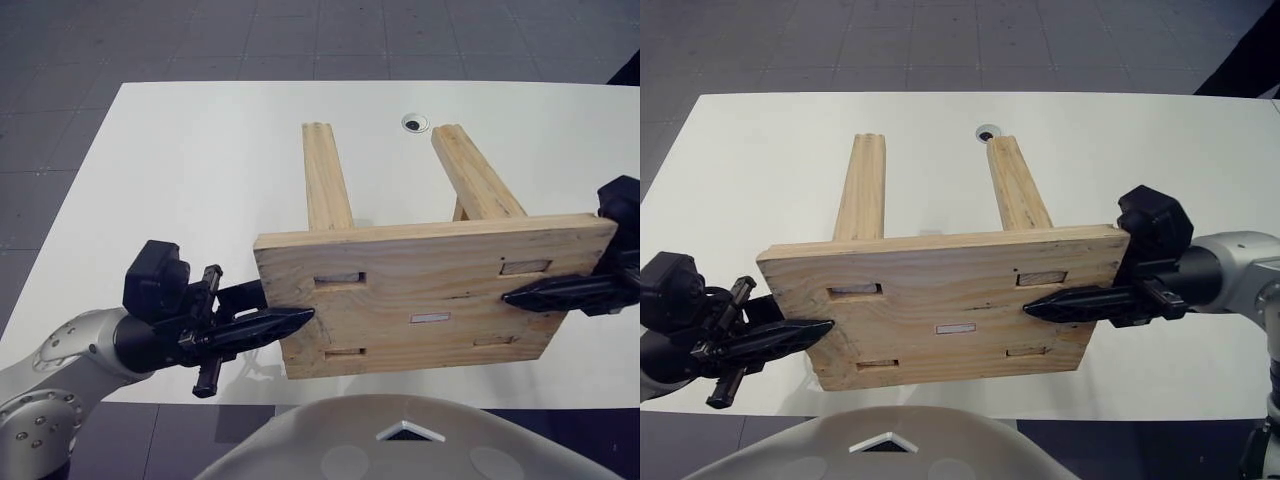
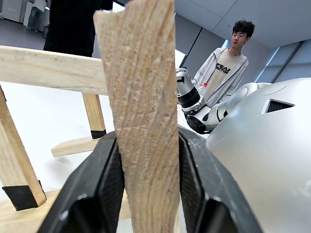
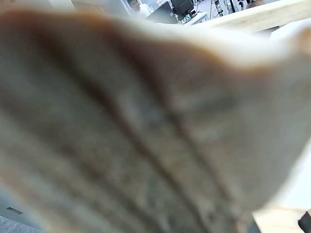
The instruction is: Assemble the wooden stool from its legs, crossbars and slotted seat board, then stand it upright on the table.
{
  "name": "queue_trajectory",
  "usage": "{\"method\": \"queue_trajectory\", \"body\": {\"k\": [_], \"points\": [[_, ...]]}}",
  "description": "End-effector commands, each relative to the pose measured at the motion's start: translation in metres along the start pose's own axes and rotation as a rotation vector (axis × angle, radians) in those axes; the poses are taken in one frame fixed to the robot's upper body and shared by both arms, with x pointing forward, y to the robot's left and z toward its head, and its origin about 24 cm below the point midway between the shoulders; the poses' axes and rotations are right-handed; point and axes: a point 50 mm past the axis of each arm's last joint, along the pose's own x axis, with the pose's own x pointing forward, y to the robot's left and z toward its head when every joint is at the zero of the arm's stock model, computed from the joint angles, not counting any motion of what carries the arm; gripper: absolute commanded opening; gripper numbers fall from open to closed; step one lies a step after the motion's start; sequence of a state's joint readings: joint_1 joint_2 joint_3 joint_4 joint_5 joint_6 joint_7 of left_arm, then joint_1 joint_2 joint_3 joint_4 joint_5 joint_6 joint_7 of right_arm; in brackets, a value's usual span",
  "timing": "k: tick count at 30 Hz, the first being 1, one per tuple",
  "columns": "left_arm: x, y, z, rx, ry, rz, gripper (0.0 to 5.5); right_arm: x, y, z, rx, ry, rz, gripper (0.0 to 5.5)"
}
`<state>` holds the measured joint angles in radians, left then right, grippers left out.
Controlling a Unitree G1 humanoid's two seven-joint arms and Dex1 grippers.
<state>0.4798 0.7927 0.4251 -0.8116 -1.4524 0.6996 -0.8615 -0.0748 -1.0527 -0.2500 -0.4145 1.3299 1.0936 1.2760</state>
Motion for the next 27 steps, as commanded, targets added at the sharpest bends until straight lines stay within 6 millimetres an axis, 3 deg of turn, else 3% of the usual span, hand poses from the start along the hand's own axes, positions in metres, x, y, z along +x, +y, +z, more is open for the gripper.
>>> {"method": "queue_trajectory", "body": {"k": [1, 19, 27], "points": [[-0.013, 0.011, 0.001, -0.002, -0.027, 0.114, 1.39, -0.010, 0.000, 0.014, 0.023, -0.035, -0.055, 1.30], [-0.005, 0.025, 0.019, -0.082, -0.040, 0.142, 1.39, -0.009, -0.024, 0.040, 0.257, 0.063, -0.154, 1.30], [-0.008, 0.015, 0.022, -0.153, -0.028, 0.120, 1.39, -0.004, -0.009, 0.037, 0.377, 0.118, -0.058, 1.31]]}}
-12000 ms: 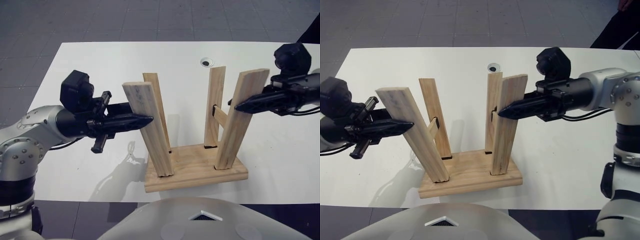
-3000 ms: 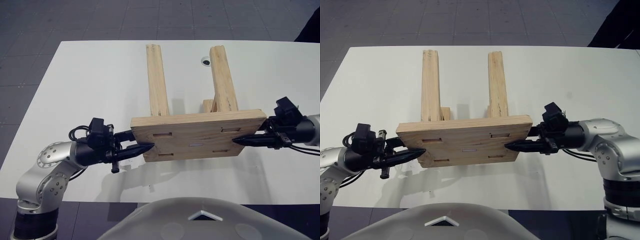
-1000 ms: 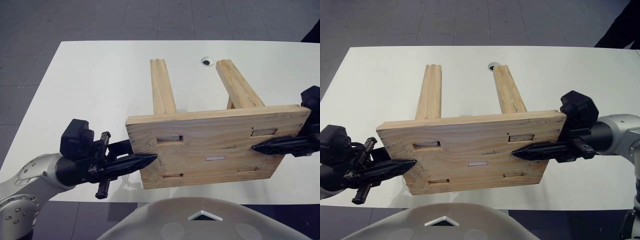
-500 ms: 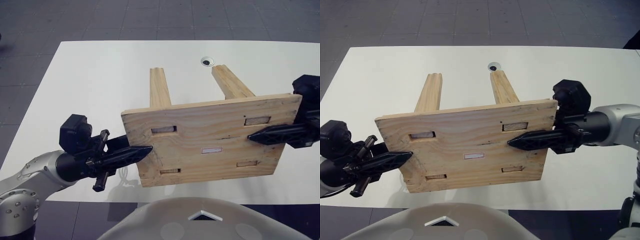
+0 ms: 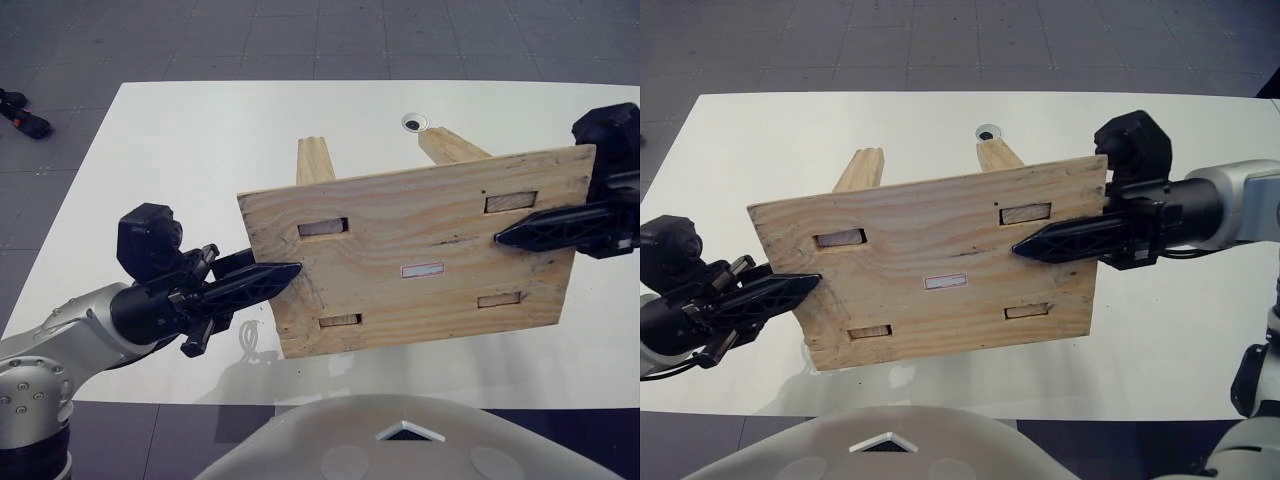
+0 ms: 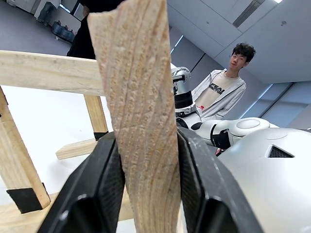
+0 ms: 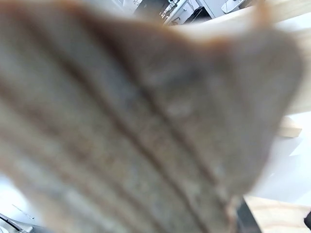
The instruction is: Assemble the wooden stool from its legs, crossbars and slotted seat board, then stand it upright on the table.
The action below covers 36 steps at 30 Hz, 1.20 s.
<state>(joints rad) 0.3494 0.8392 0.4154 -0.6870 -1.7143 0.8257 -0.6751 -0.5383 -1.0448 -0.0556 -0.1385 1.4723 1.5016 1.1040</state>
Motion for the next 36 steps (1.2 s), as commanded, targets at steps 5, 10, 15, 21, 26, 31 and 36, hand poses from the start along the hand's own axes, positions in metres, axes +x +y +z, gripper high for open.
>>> {"method": "queue_trajectory", "body": {"k": [5, 10, 15, 21, 26, 31, 36], "points": [[-0.008, -0.001, 0.022, 0.014, -0.015, 0.094, 1.39, -0.007, 0.001, -0.013, 0.171, 0.027, -0.060, 1.31], [-0.010, 0.011, 0.032, -0.019, -0.045, 0.139, 1.39, -0.005, -0.014, -0.004, 0.234, 0.012, -0.115, 1.31], [-0.007, 0.031, 0.040, -0.090, -0.030, 0.201, 1.39, 0.000, -0.033, 0.015, 0.303, 0.004, -0.172, 1.31], [-0.006, 0.053, 0.034, -0.198, -0.041, 0.249, 1.40, 0.006, -0.053, 0.016, 0.418, 0.041, -0.230, 1.33], [0.000, 0.068, 0.048, -0.195, -0.079, 0.270, 1.40, 0.011, -0.075, 0.022, 0.449, 0.032, -0.334, 1.33], [0.004, 0.079, 0.056, -0.210, -0.064, 0.289, 1.41, 0.013, -0.099, 0.017, 0.532, 0.011, -0.400, 1.34], [0.002, 0.098, 0.053, -0.272, -0.050, 0.339, 1.41, 0.010, -0.116, 0.015, 0.620, -0.036, -0.457, 1.34]]}}
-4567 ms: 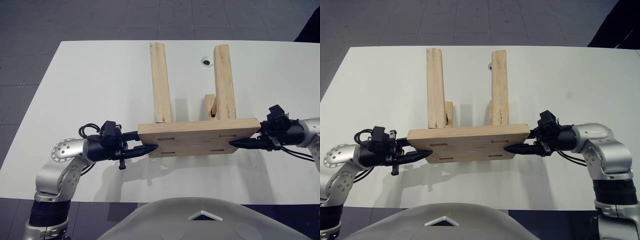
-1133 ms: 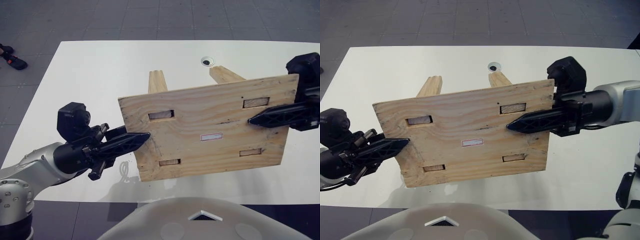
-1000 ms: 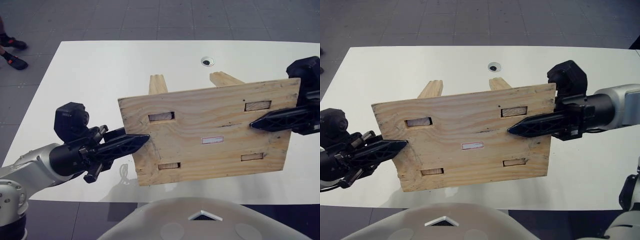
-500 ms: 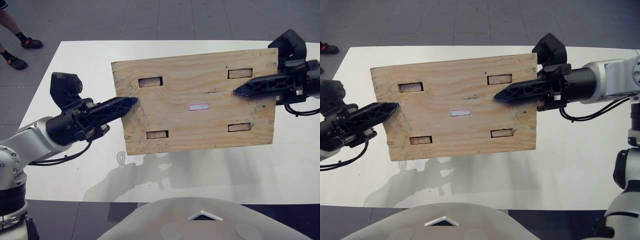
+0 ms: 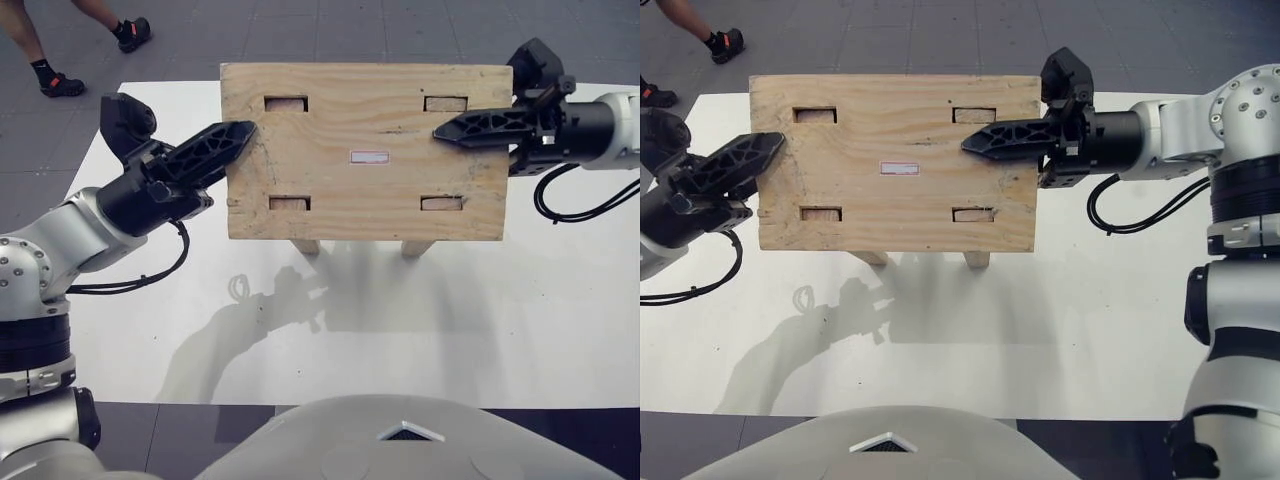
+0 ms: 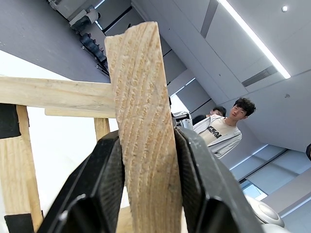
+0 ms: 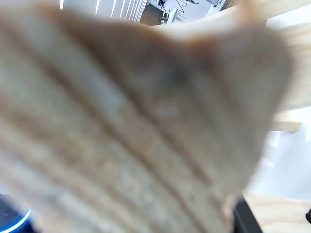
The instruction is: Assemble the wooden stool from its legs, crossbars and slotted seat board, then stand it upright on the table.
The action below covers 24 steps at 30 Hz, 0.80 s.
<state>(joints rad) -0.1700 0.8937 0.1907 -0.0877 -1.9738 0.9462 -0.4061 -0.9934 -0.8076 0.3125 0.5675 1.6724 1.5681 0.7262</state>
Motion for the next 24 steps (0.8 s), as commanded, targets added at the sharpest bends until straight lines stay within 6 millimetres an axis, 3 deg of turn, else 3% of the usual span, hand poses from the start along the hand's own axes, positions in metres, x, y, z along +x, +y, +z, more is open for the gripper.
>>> {"method": "queue_trajectory", "body": {"k": [1, 11, 21, 22, 24], "points": [[0.001, 0.032, -0.008, -0.002, 0.088, 0.238, 1.41, -0.014, -0.069, -0.019, 0.251, 0.019, -0.456, 1.34], [0.009, 0.062, 0.009, -0.056, 0.056, 0.354, 1.41, -0.017, -0.100, -0.002, 0.277, -0.158, -0.608, 1.34], [0.009, 0.083, -0.001, -0.108, 0.108, 0.440, 1.41, -0.023, -0.113, -0.002, 0.275, -0.193, -0.669, 1.33], [0.009, 0.083, -0.001, -0.107, 0.109, 0.437, 1.77, -0.023, -0.113, -0.002, 0.277, -0.200, -0.660, 1.33], [0.008, 0.083, -0.002, -0.107, 0.112, 0.436, 2.13, -0.024, -0.115, -0.003, 0.299, -0.212, -0.653, 1.86]]}}
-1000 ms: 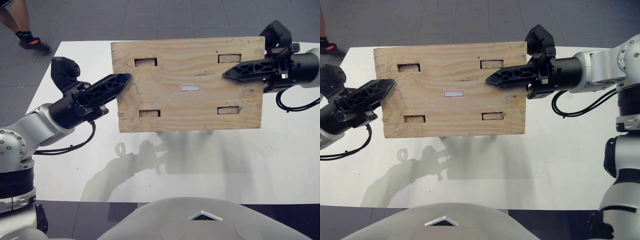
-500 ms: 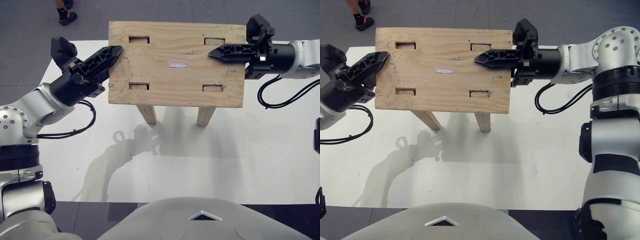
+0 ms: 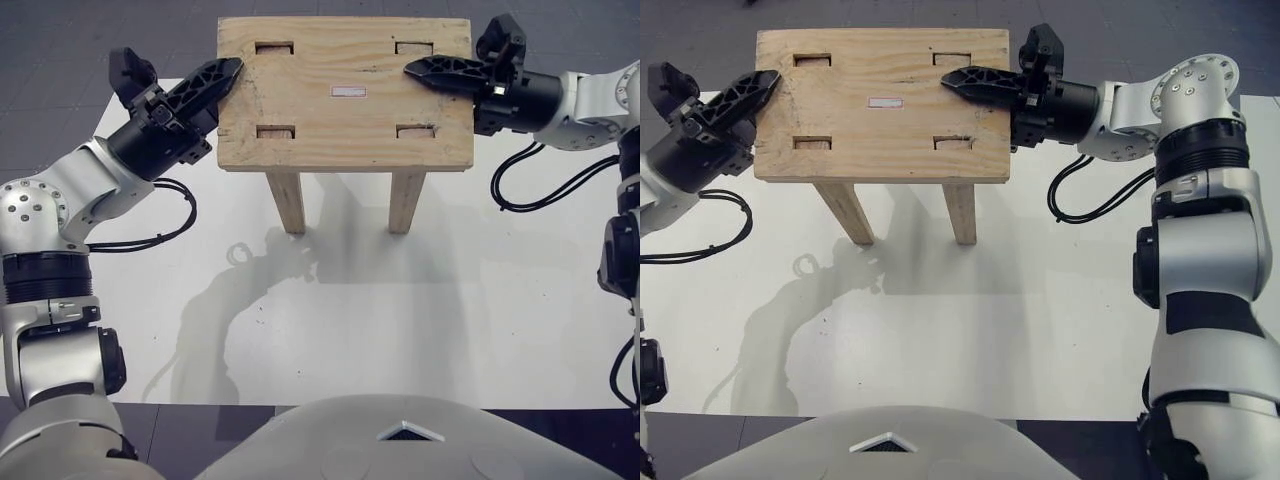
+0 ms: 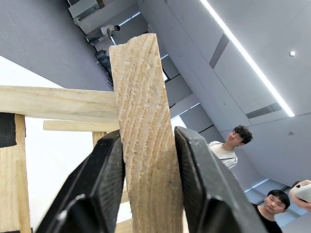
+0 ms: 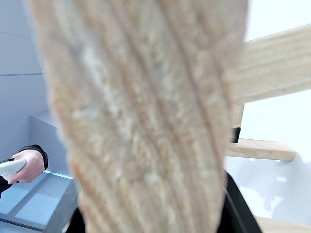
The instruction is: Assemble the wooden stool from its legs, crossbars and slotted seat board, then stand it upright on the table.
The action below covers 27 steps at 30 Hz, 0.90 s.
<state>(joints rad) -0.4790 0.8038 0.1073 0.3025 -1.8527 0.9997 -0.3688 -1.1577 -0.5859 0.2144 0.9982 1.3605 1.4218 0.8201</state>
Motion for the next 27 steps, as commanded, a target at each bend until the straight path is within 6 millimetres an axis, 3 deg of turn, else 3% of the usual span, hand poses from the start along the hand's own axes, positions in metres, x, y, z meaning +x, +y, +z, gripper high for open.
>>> {"method": "queue_trajectory", "body": {"k": [1, 4, 11, 16, 20, 23, 27], "points": [[-0.012, 0.051, -0.038, -0.012, 0.194, 0.356, 2.29, -0.049, -0.090, -0.029, 0.160, -0.008, -0.678, 2.08], [-0.013, 0.051, -0.038, -0.017, 0.186, 0.346, 2.56, -0.050, -0.089, -0.029, 0.162, 0.003, -0.652, 2.83], [-0.017, 0.046, -0.027, -0.010, 0.130, 0.318, 2.56, -0.058, -0.082, -0.023, 0.133, -0.030, -0.621, 2.87], [-0.016, 0.044, -0.021, -0.019, 0.102, 0.289, 2.56, -0.047, -0.057, -0.013, 0.137, -0.064, -0.425, 2.87], [-0.013, 0.047, -0.022, -0.042, 0.140, 0.285, 2.56, -0.051, -0.065, -0.025, 0.147, -0.053, -0.298, 3.79], [-0.011, 0.047, -0.023, -0.057, 0.189, 0.275, 2.56, -0.057, -0.064, -0.030, 0.128, -0.104, -0.074, 4.30], [-0.009, 0.046, -0.018, -0.056, 0.218, 0.276, 2.56, -0.064, -0.064, -0.028, 0.097, -0.161, -0.006, 4.99]]}}
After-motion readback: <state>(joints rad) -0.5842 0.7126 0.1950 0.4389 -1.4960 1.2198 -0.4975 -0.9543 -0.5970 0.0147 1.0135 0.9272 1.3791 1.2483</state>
